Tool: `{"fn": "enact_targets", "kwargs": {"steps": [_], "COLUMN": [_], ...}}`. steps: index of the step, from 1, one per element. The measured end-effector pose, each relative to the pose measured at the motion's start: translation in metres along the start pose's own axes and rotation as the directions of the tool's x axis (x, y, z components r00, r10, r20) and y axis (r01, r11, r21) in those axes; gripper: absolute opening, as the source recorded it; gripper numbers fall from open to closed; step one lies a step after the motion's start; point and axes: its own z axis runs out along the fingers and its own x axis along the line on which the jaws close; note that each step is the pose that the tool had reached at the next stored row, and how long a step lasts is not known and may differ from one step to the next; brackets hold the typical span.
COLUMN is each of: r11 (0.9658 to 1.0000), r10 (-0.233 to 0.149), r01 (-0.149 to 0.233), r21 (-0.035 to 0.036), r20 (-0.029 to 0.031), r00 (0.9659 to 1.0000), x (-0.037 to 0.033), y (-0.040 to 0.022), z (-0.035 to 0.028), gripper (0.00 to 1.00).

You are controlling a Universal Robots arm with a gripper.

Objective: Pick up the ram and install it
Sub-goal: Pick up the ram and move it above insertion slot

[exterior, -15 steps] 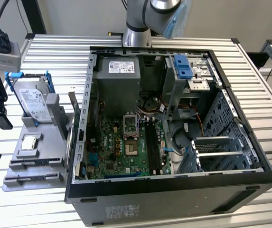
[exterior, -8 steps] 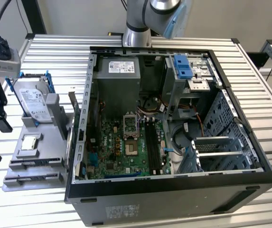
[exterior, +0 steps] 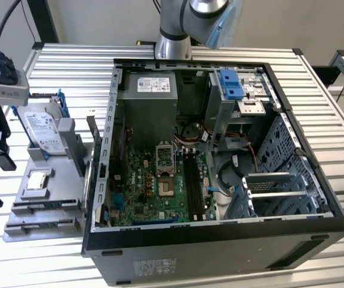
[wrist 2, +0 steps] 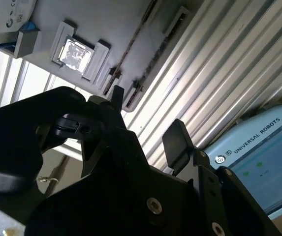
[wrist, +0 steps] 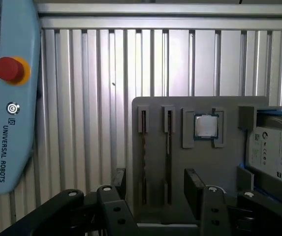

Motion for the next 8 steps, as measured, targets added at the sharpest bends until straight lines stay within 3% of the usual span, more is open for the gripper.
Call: {"fn": "enact_targets", "kwargs": {"steps": [5, 8], "r11": [1.0, 1.0], "r10": [0.0, 0.0], "r01": [0.0, 0.0], "r21": [-0.0005, -0.005], "r20": [0.0001, -0.0002], "r00": [1.0, 1.0], "x": [0.0002, 0.0001], "y": [-0.0001, 0.0], "z": [0.009, 0.0107], "gripper": [1.0, 1.0]}}
